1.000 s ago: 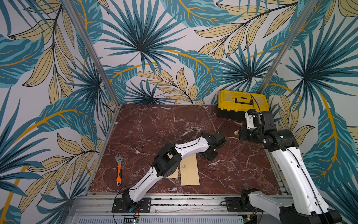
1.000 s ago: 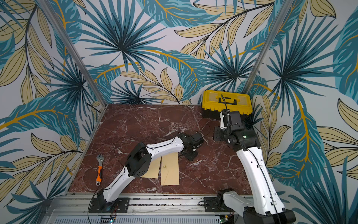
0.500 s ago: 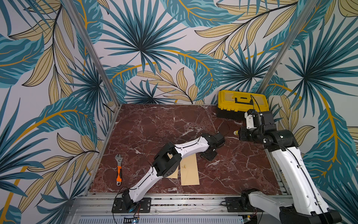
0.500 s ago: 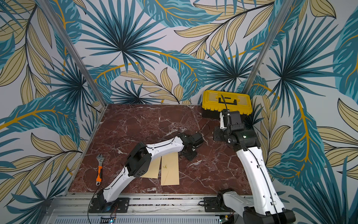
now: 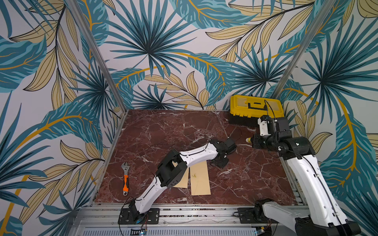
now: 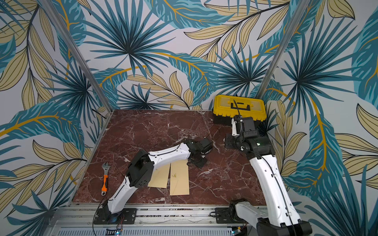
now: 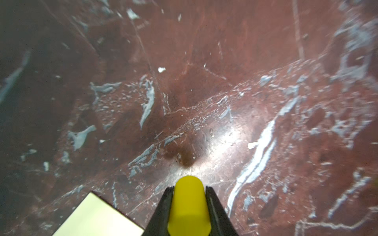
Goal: Seal the envelope with a glue stick
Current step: Pick up the lid from the center of the board, then close the lid of the glue stick.
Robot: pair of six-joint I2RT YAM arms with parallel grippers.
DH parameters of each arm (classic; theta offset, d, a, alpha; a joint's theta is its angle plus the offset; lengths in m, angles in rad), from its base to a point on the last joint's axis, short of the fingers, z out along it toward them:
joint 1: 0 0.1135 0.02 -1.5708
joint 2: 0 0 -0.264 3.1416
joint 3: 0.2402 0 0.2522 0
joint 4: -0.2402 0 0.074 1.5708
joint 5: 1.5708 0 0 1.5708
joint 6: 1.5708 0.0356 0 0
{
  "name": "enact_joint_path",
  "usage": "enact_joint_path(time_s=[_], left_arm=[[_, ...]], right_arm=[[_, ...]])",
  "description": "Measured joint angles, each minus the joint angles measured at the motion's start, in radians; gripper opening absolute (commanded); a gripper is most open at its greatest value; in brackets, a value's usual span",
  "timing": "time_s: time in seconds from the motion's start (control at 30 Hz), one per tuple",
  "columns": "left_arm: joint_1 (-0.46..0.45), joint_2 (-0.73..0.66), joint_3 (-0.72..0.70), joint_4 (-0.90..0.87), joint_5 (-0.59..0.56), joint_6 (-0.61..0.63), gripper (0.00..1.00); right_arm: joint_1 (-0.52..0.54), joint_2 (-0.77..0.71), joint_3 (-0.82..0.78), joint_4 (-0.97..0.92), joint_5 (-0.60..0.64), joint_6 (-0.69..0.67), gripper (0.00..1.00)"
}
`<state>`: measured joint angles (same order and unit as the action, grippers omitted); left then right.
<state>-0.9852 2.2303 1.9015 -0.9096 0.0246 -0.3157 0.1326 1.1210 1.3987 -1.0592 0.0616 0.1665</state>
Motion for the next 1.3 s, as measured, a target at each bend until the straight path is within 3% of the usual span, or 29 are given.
enact_joint_path(time_s=[0.2, 0.4, 0.5, 0.7, 0.97, 1.1, 1.3], left_arm=[[0.151, -0.374, -0.327, 0.273, 0.179, -0.063, 0.27], [0.349, -0.706, -0.650, 0.706, 0.432, -0.206, 0.28], [0.416, -0.807, -0.756, 0.936, 0.556, -0.323, 0.28], [0.504, -0.867, -0.818, 1.386, 0.745, -0.595, 0.28], [0.531, -0.793, -0.782, 2.055, 0.856, -1.059, 0.27], [0.531, -0.774, -0.758, 2.188, 0.882, -1.176, 0.31], [0.531, -0.794, -0.717, 2.263, 0.916, -1.252, 0.31]], right_arm=[[0.000, -0.056, -0.003, 0.048, -0.126, 0.021, 0.00], [-0.001, -0.163, -0.073, 0.245, -0.385, 0.081, 0.00], [-0.001, -0.208, -0.119, 0.400, -0.523, 0.151, 0.00], [0.018, -0.227, -0.159, 0.768, -0.731, 0.340, 0.00], [0.142, -0.178, -0.087, 1.039, -0.835, 0.456, 0.00], [0.221, -0.140, -0.020, 1.055, -0.841, 0.444, 0.00], [0.284, -0.097, 0.029, 1.059, -0.841, 0.427, 0.00]])
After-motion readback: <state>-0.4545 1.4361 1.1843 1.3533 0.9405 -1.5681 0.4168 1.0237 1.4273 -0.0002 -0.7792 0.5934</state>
